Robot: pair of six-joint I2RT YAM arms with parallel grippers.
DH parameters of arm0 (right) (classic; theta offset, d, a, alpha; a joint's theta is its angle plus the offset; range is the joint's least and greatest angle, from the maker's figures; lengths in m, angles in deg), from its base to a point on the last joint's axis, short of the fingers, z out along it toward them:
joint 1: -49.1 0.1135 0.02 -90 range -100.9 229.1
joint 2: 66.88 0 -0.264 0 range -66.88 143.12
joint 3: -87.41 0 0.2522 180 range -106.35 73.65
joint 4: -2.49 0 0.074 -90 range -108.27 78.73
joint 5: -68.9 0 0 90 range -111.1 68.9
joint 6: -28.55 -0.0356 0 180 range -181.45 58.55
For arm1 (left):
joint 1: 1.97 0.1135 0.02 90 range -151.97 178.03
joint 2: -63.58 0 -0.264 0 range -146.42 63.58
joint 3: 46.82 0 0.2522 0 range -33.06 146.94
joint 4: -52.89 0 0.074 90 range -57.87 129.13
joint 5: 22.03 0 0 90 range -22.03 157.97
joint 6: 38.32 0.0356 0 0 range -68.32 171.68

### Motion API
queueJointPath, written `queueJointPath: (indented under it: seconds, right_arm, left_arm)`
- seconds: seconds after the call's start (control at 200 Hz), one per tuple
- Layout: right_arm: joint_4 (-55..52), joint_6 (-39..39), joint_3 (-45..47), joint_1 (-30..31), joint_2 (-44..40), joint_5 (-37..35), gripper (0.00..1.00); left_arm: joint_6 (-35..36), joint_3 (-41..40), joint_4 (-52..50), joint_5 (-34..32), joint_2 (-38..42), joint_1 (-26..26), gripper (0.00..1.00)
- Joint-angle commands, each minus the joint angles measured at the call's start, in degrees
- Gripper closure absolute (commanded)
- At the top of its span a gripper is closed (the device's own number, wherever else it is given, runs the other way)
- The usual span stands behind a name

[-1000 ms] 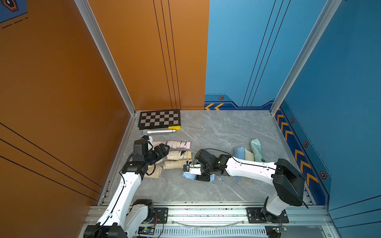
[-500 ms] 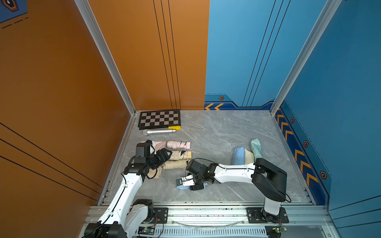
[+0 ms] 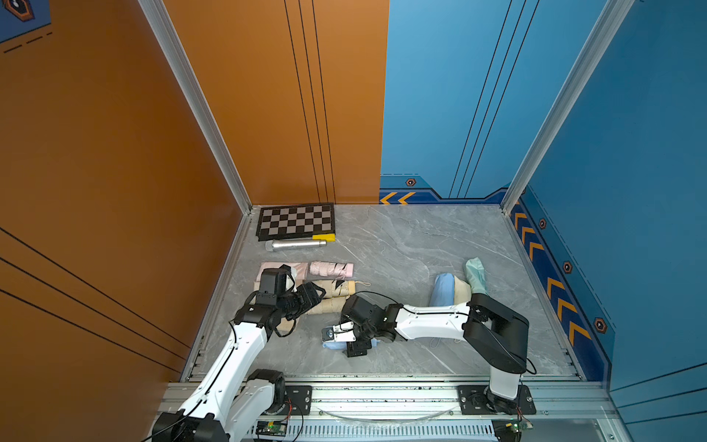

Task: Take umbrellas out of sleeves
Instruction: Place the umbrella at the center of the board.

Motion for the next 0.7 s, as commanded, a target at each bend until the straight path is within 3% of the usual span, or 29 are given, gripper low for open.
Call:
queueJointPath:
  seconds: [0.0,0.16,0.395,0.566,0.696]
  right_arm:
    - [5.2,-4.9,3.4,-1.4,-7.0,2.7,0.12]
    - [5.5,-8.4,8.0,-3.1,-13.3,2.5,0.1]
    - [4.9,-11.2,15.6,-5.8,-21.3,0.8,0.09]
    - [3.0,-13.3,18.2,-7.4,-25.7,0.4,0.1]
    - [0.7,-13.4,19.3,-7.9,-27.5,-0.1,0.1]
  left_arm:
    - [0.6,-0.9,-4.4,-2.6,0.4,-2.6,0.29]
    - [-0.1,-1.5,-8.2,-4.5,0.5,-8.3,0.33]
    - [-1.0,0.4,-18.5,-15.2,2.6,-20.2,0.45]
    - [-5.1,0.7,-22.5,-21.0,3.8,-26.9,0.57]
    - [-8.9,-1.0,-22.9,-21.7,3.7,-31.2,0.6]
